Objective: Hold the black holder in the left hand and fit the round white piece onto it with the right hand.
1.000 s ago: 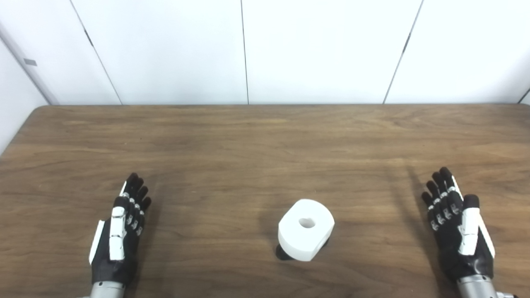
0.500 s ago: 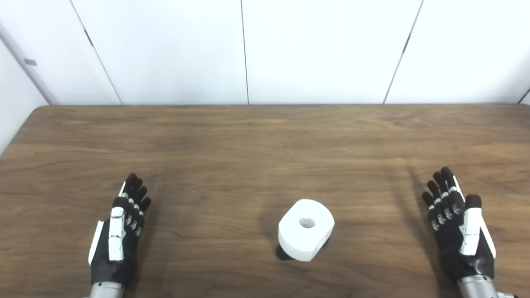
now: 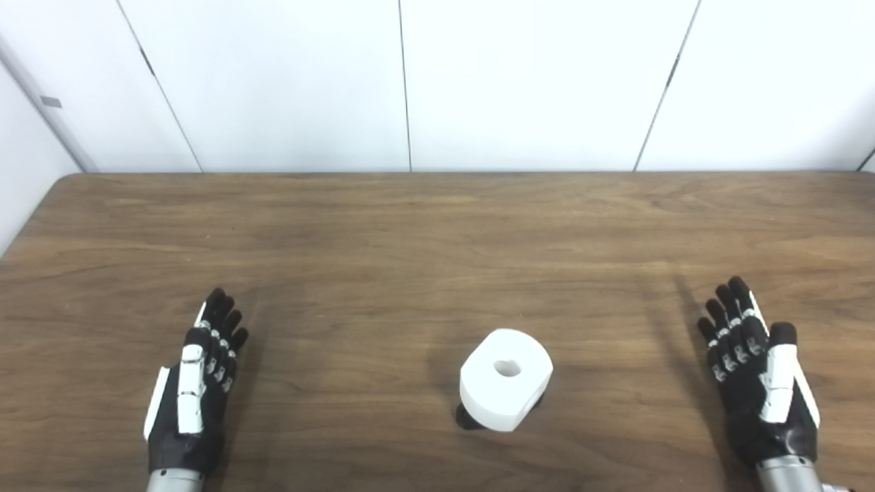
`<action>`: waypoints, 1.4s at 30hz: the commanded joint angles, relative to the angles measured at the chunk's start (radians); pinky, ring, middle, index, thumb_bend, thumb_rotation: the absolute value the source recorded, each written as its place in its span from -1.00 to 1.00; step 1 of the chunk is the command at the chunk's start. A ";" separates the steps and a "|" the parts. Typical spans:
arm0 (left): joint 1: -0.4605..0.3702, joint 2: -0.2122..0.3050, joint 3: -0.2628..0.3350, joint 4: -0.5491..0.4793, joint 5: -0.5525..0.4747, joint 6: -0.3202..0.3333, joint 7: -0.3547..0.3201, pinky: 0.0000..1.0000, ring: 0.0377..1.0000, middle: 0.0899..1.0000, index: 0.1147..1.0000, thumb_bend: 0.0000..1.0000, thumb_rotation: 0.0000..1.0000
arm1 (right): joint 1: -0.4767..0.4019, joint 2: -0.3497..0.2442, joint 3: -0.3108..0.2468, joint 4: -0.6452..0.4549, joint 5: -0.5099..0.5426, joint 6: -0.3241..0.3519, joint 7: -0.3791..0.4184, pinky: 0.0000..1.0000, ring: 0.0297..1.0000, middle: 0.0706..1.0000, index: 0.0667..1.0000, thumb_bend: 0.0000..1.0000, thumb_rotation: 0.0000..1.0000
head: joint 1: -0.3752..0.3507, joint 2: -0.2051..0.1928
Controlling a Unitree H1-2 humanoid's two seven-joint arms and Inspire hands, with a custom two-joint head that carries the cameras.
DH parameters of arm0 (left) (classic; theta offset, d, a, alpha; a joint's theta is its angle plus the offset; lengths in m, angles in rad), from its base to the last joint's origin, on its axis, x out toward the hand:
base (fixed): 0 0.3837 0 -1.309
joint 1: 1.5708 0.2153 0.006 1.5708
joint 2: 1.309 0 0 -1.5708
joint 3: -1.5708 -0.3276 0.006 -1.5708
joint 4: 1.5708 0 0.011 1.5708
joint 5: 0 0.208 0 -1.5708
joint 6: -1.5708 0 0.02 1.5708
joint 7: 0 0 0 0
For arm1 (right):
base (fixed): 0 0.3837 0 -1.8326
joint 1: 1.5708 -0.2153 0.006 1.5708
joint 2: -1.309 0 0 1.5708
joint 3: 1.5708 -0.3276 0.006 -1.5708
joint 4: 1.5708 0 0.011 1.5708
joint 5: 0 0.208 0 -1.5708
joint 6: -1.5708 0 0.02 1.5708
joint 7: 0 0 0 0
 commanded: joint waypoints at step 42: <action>0.004 0.009 -0.001 -0.027 -0.007 -0.019 0.000 1.00 1.00 1.00 1.00 0.01 1.00 | 0.026 0.025 -0.003 0.008 0.012 0.005 -0.006 1.00 1.00 1.00 0.97 0.19 1.00 | -0.004 0.019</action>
